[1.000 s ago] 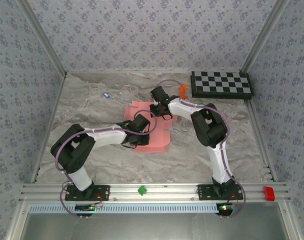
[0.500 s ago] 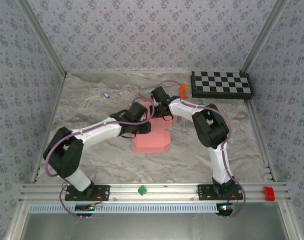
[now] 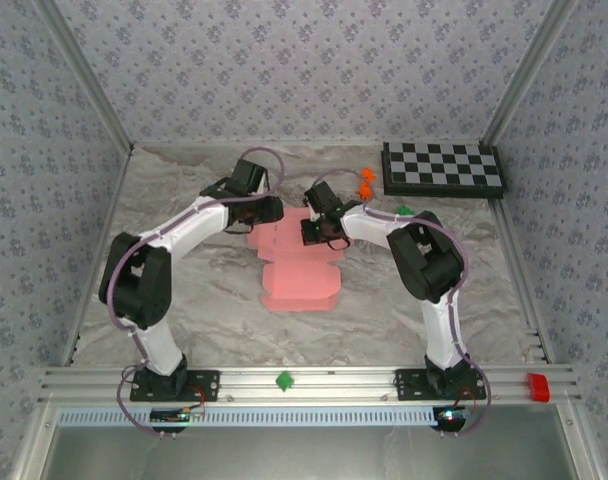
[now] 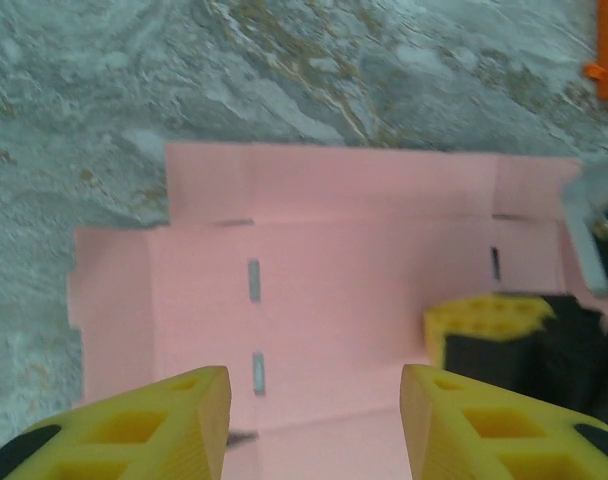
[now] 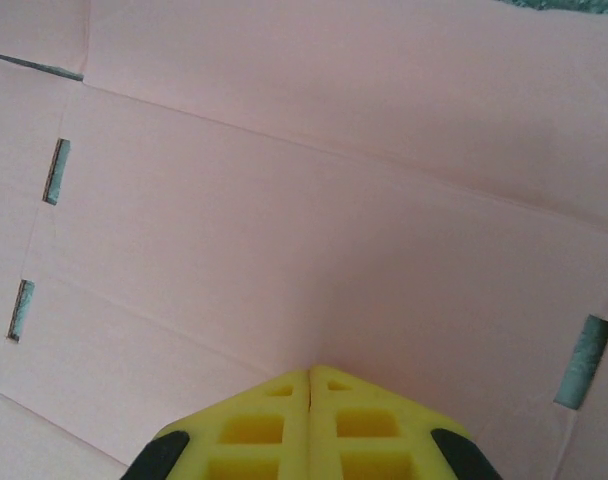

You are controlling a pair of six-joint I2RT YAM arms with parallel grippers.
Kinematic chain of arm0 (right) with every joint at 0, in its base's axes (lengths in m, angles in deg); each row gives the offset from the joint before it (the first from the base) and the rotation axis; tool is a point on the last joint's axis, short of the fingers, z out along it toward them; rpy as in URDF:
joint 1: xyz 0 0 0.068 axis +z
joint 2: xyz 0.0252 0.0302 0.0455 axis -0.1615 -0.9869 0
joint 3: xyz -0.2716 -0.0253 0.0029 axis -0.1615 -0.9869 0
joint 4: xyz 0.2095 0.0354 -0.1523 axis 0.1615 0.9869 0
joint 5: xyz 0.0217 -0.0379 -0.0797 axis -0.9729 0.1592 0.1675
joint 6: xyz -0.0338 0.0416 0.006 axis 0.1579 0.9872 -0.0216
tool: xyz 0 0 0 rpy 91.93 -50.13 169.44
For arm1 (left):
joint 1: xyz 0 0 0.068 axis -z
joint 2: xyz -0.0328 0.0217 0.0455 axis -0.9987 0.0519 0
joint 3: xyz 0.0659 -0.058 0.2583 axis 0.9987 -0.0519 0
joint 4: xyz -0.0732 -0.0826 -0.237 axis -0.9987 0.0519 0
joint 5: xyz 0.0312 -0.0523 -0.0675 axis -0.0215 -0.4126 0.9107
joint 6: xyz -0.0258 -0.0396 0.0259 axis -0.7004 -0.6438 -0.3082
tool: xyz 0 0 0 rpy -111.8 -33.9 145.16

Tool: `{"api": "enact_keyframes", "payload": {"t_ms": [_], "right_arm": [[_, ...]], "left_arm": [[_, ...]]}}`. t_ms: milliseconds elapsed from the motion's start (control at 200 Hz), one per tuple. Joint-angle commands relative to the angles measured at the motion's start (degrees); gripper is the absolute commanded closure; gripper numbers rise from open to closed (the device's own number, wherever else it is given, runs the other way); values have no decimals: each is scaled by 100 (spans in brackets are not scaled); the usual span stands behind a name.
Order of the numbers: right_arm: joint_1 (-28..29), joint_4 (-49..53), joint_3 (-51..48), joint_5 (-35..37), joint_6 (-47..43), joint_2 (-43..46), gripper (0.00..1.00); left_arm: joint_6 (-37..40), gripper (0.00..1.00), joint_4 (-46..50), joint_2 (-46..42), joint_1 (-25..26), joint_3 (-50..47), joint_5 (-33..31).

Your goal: Fold the paper box

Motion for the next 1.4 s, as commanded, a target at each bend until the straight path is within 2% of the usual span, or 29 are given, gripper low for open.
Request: {"api": "enact_keyframes", "payload": {"t_ms": [0, 400, 670, 1099, 1394], "right_arm": [[67, 203, -264, -37, 145, 85, 94], [90, 171, -334, -6, 264, 70, 95], [97, 197, -302, -32, 274, 26, 95], [100, 189, -273, -155, 311, -44, 95], [100, 202, -266, -172, 315, -101, 95]], "left_arm": [[346, 52, 398, 428, -154, 461, 128], [581, 49, 878, 1574, -316, 1510, -73], [432, 48, 969, 1911, -336, 1779, -357], [584, 49, 1031, 2273, -373, 2159, 3], [650, 54, 894, 2146, -390, 2179, 276]]}}
